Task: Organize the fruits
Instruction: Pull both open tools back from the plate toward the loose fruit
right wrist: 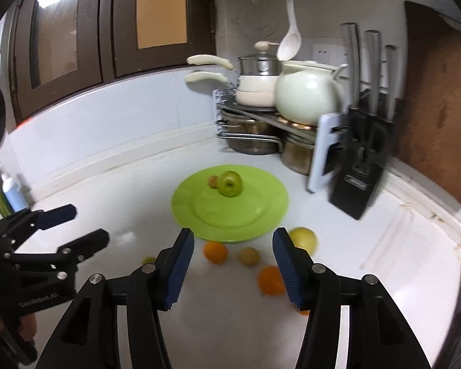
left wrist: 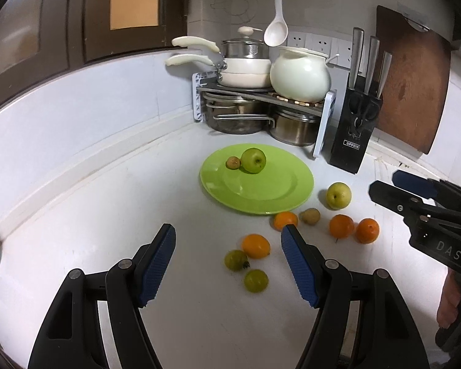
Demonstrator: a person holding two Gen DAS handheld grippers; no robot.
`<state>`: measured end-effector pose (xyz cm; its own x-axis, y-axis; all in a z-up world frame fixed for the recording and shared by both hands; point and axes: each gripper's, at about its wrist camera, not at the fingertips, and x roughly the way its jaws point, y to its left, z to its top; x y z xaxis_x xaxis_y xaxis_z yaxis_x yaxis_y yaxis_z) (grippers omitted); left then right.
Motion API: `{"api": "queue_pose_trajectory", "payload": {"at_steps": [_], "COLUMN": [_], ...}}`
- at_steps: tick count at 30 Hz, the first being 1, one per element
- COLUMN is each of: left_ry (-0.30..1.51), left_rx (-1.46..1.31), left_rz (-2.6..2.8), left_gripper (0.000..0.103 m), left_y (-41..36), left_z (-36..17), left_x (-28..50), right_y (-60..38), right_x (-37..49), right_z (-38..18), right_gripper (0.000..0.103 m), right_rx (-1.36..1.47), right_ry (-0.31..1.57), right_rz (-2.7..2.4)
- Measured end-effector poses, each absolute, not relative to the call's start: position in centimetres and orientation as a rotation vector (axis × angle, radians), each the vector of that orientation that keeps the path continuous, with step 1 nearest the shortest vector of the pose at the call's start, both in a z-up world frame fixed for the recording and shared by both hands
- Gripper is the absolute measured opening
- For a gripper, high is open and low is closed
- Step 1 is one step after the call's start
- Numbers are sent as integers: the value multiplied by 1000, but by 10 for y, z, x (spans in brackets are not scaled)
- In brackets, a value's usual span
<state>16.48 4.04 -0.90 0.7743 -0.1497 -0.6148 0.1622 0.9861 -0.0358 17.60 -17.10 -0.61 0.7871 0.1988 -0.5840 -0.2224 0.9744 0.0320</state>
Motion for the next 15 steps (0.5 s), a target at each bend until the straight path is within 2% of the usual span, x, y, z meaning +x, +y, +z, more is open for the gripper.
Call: {"api": "queue_pose_trajectory", "payload": {"at_steps": [9, 15], "left_ry": [627, 664], "left_rx": [43, 43], "left_rz": [-131, -129], "left_gripper": [70, 68], "left_y": [28, 19], "left_z": [-20, -39], "left_x": [148, 153], "right_y": [-200, -218], "right_x": [162, 168], "right_z": [-19, -40], "right_gripper": [57, 57], "right_rx": [11, 55], "right_ry": [658, 718], "right_rz": [128, 79]}}
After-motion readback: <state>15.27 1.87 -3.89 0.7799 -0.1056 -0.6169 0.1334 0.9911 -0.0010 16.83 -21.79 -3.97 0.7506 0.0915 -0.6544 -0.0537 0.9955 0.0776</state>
